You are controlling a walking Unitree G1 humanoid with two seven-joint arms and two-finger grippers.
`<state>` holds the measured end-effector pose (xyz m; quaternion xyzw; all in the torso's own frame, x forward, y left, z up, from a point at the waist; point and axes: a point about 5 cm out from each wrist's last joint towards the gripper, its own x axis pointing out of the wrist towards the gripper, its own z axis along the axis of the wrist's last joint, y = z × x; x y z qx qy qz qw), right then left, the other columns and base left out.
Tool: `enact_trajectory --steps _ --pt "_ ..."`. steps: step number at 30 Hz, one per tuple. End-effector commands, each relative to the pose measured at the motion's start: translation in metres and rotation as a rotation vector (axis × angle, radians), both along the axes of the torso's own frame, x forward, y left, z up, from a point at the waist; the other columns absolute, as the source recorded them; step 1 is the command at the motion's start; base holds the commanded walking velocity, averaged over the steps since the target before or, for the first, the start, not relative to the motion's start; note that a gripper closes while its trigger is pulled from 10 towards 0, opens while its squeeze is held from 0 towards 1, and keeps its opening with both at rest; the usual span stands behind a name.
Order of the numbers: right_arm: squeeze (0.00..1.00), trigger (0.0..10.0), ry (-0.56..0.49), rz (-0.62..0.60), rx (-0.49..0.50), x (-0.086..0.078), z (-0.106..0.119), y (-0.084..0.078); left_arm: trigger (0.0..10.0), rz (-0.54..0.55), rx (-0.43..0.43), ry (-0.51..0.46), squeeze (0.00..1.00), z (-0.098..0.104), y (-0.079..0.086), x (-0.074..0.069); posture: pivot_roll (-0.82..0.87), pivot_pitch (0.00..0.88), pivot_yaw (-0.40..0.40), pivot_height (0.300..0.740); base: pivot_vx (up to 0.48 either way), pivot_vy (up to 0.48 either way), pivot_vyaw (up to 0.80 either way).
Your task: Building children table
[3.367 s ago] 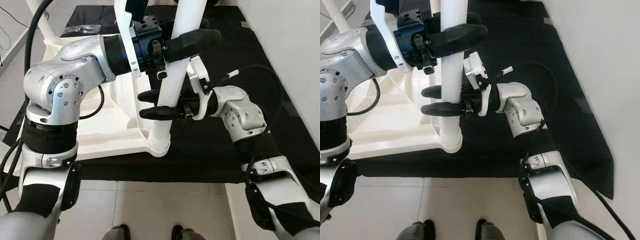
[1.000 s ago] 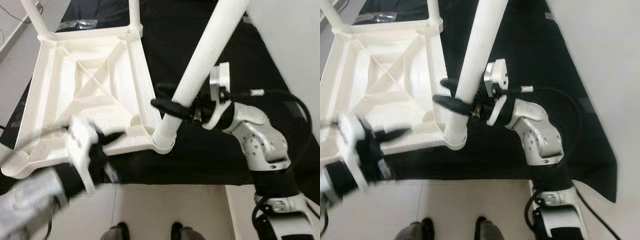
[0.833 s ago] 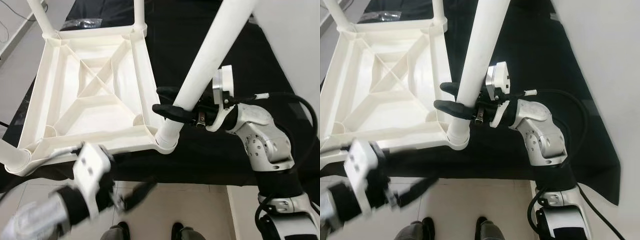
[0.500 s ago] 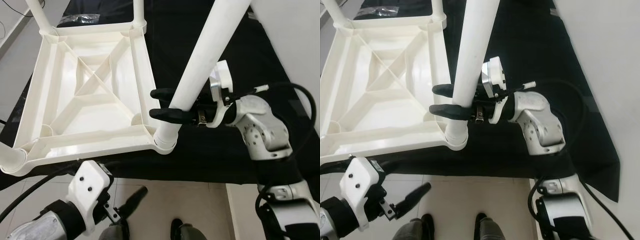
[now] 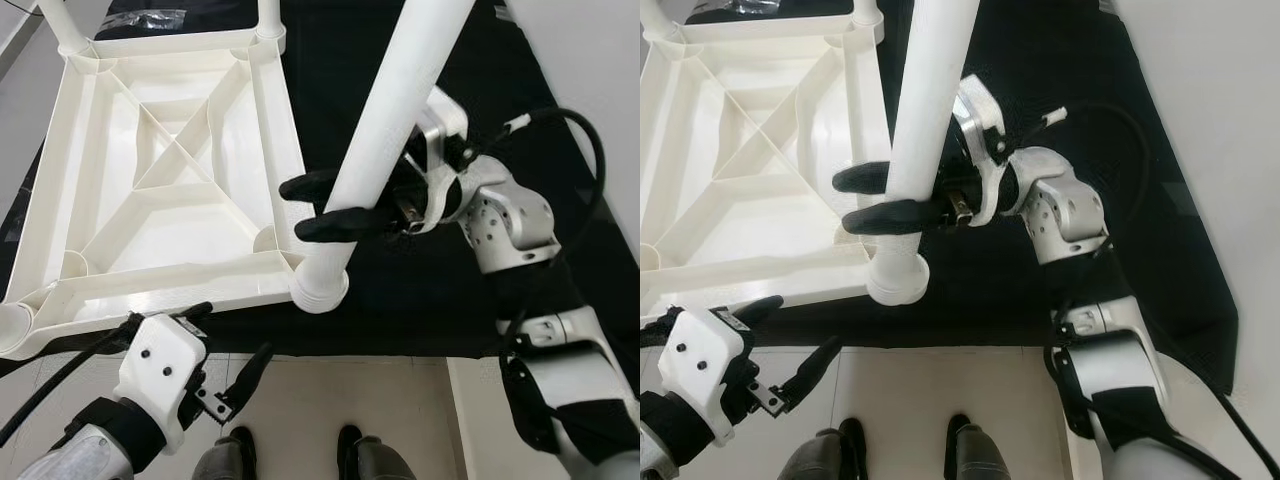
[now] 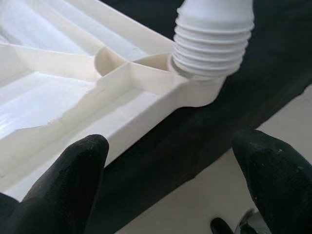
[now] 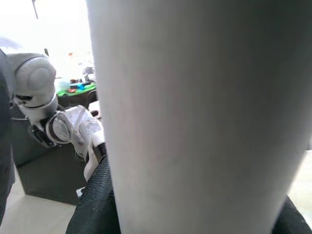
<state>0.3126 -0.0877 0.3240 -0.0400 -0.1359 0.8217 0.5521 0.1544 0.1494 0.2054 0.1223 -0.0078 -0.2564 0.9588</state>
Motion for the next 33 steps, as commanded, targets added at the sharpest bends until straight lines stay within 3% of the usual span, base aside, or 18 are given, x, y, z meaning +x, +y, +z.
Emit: enact_trajectory --steps 1,6,9,15,33 --pt "0.00 0.0 -0.032 0.036 -0.022 -0.004 -0.002 0.005 10.0 -0.012 0.007 0.009 0.00 -0.002 -0.002 -0.003 0.06 0.345 -0.071 0.740 0.000 0.000 0.00" --pt "0.00 0.0 -0.065 0.026 -0.070 -0.004 -0.009 0.008 10.0 -0.014 0.009 0.003 0.00 -0.003 -0.003 -0.003 0.06 0.345 -0.072 0.740 0.000 0.000 0.00" --pt "0.00 0.0 -0.127 -0.023 -0.157 0.001 -0.025 0.011 10.0 -0.031 0.013 0.002 0.00 -0.004 -0.004 -0.004 0.06 0.346 -0.072 0.740 0.000 0.000 0.00" --pt "0.00 0.0 -0.153 -0.066 -0.180 0.009 -0.030 0.014 10.0 -0.053 0.021 0.005 0.00 -0.005 -0.006 -0.005 0.06 0.349 -0.071 0.740 0.000 0.000 0.00" --pt "0.00 0.0 -0.072 -0.009 -0.193 0.007 -0.026 0.007 10.0 -0.081 0.027 0.007 0.00 -0.006 -0.008 -0.011 0.07 0.366 -0.074 0.740 0.000 0.000 0.00"
